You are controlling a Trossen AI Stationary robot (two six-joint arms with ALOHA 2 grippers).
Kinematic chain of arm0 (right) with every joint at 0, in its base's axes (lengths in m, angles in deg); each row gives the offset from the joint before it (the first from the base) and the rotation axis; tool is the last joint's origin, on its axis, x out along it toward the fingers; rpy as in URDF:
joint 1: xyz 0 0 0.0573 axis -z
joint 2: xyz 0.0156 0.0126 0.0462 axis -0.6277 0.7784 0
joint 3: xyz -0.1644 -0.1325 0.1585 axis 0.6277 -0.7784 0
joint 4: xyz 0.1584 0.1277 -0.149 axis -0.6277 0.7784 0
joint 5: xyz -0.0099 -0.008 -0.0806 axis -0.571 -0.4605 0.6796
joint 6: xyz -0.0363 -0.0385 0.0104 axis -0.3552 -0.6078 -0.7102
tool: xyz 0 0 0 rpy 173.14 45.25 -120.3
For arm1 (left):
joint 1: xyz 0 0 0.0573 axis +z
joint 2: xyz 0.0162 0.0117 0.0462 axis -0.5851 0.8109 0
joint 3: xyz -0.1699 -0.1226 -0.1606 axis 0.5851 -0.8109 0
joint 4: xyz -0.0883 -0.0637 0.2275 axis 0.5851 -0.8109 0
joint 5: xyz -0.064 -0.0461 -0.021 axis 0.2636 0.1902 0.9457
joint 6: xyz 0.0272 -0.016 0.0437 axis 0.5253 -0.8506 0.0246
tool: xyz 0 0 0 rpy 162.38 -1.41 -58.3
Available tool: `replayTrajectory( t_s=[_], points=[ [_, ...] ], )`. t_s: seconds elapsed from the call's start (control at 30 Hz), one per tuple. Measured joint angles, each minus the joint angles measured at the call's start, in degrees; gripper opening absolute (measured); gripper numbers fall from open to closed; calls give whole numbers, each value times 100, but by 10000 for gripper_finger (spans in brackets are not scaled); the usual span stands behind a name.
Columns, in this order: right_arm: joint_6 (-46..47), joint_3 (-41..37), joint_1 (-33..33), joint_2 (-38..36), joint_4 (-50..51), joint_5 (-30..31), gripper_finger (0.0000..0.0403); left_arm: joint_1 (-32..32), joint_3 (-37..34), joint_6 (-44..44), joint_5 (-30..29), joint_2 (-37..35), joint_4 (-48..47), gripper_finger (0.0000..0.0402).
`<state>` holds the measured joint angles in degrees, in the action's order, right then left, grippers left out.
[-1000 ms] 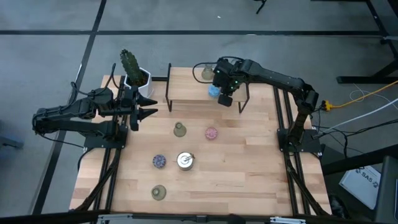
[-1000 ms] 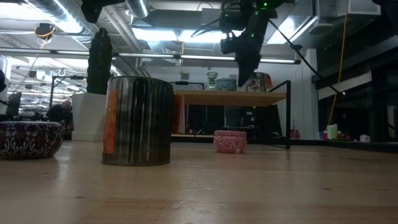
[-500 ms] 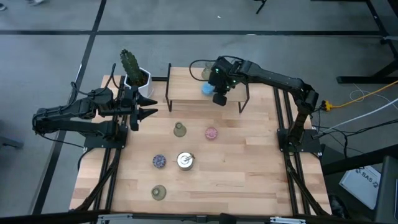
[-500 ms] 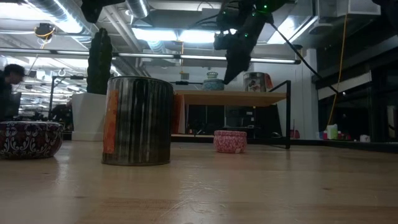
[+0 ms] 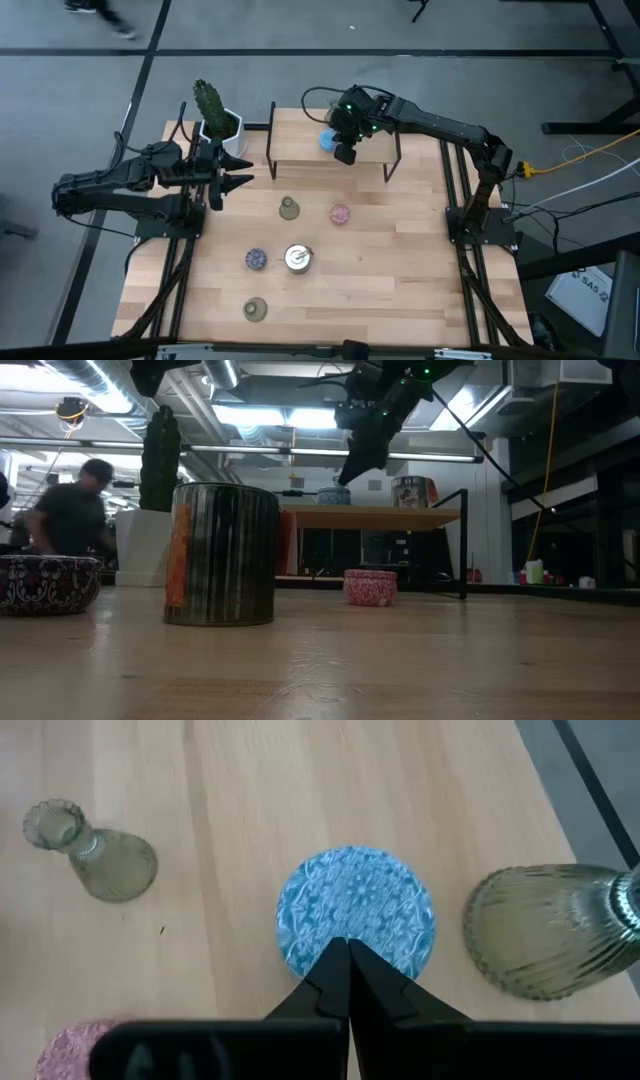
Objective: Pick & Place candle stick holders
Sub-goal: Put the blue scented candle on the shelf
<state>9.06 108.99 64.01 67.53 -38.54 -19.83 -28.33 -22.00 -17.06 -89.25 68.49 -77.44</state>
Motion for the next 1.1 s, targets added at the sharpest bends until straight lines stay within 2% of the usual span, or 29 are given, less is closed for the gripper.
replayTrajectory(
  t_s=[0.2, 0.4, 0.53, 0.7, 1.1],
  points=[
    [149, 92, -4, -8, 26, 0, 0, 0, 1, -22, 0, 1, 8, 180],
    [170, 399, -76, -317, -73, 14, 0, 11, 1, -494, -190, 34, 244, 180],
    [187, 494, -85, -636, -48, -69, 0, 9, 1, -337, -187, 84, 350, 180],
    [502, 505, -53, -1109, 31, -567, 0, 11, 1, -305, -184, 178, 346, 180],
    [931, 505, -44, -1843, 389, -588, 0, 11, 1, -34, -127, 727, 512, 180]
  ],
)
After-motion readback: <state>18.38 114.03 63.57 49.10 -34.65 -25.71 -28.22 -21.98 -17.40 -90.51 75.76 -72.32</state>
